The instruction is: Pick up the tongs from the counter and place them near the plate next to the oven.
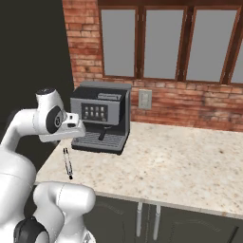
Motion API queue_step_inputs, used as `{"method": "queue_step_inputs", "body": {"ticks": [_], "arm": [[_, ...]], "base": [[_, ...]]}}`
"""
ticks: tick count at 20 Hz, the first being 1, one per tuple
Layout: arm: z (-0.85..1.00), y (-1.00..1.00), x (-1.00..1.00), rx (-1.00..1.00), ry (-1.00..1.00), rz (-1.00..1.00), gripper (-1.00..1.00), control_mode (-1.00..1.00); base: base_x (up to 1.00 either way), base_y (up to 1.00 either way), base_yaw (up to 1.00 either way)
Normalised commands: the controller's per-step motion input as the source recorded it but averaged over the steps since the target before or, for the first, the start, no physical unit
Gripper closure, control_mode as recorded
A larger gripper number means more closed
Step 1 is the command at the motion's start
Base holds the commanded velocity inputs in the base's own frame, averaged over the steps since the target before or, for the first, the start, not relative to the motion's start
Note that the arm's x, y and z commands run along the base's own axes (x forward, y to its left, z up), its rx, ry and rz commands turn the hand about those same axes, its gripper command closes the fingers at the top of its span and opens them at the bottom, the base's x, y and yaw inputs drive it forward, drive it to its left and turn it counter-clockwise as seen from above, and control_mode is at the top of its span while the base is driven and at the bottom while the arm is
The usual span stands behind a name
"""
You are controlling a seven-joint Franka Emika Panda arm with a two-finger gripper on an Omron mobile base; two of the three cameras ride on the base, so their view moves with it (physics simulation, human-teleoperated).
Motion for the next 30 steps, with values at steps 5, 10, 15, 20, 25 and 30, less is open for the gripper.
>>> {"method": "queue_step_inputs", "body": {"ticks": [5,10,15,20,25,30], "arm": [[-0.40,0.00,0.00,-0.05,0.07,0.03,-1.00,-1.00],[-0.48,0.00,-0.04,-0.05,0.06,0.00,-1.00,-1.00],[-0.47,0.00,-0.04,0.00,0.05,0.01,-1.00,-1.00],[-0.37,0.10,-0.12,0.01,0.00,0.00,-1.00,-1.00],[-0.17,0.20,0.00,0.00,0.00,0.00,-1.00,-1.00],[-0.19,0.08,0.00,0.00,0.00,0.00,-1.00,-1.00]], "base": [[0.00,0.00,0.00],[0.00,0.00,0.00],[0.00,0.00,0.00],[0.00,0.00,0.00],[0.00,0.00,0.00],[0.00,0.00,0.00]]}}
